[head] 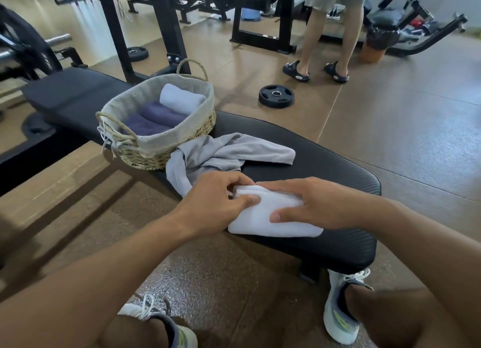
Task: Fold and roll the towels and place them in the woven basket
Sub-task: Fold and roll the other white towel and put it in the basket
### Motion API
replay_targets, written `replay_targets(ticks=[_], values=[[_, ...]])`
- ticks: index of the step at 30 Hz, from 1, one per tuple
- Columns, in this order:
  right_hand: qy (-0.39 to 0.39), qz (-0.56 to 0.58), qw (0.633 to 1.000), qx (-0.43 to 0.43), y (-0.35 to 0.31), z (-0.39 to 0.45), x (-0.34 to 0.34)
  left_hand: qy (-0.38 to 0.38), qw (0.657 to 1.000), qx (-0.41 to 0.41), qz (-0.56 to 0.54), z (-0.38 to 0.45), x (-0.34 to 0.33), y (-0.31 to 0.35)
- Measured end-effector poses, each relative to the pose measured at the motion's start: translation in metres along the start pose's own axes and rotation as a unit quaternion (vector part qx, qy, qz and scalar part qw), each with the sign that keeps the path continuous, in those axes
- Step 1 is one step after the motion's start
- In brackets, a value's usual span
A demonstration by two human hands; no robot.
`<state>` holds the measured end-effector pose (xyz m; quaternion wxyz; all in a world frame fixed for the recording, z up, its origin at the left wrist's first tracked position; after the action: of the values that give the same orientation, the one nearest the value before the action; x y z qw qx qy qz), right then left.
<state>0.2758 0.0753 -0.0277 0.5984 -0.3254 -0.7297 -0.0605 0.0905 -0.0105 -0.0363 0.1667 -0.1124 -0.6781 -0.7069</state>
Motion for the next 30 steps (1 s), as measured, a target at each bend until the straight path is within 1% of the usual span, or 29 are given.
replay_targets(ticks=[3,5,8,11,14,16,19,22,25,27,30], values=[[0.044,0.015,0.999,0.006,-0.008,0.006,0.005,0.014,1.000,-0.015,-0.012,-0.005,0.012,0.001],[0.076,0.022,0.997,0.019,-0.015,0.009,0.010,0.044,0.999,-0.029,-0.012,-0.009,0.020,0.001],[0.118,-0.011,0.992,0.034,-0.026,0.016,0.015,0.094,0.994,-0.035,-0.030,-0.014,0.035,-0.003],[0.179,-0.033,0.983,0.015,-0.031,0.027,0.019,0.122,0.991,-0.051,0.001,-0.014,0.050,-0.002],[0.234,-0.037,0.971,0.002,-0.044,0.040,0.023,0.181,0.980,-0.074,0.034,-0.018,0.070,-0.003],[0.245,-0.046,0.968,-0.015,-0.055,0.052,0.022,0.219,0.970,-0.078,0.066,-0.025,0.080,-0.008],[0.248,-0.015,0.968,-0.032,-0.062,0.067,0.017,0.255,0.960,-0.081,0.085,-0.030,0.085,-0.012],[0.254,0.053,0.964,-0.060,-0.064,0.084,0.024,0.314,0.945,-0.067,0.061,-0.026,0.100,-0.009],[0.278,0.127,0.949,-0.071,-0.069,0.107,0.036,0.369,0.925,-0.037,0.079,-0.020,0.126,-0.013],[0.276,0.160,0.945,-0.066,-0.073,0.127,0.043,0.380,0.917,0.003,0.122,-0.016,0.143,-0.022],[0.268,0.176,0.946,-0.049,-0.082,0.163,0.061,0.364,0.909,0.058,0.192,-0.011,0.160,-0.037]])
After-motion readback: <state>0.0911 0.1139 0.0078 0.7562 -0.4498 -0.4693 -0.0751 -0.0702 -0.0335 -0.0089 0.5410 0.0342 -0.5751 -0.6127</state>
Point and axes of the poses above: each hand's wrist, its own z-axis towards the middle knuckle, its own x-axis out of the back of the hand, y = z × x, the point moved 4 cm from there along z, towards the middle knuckle, and after that the axes turned 15 degrees about -z, right-handed, at the moved point
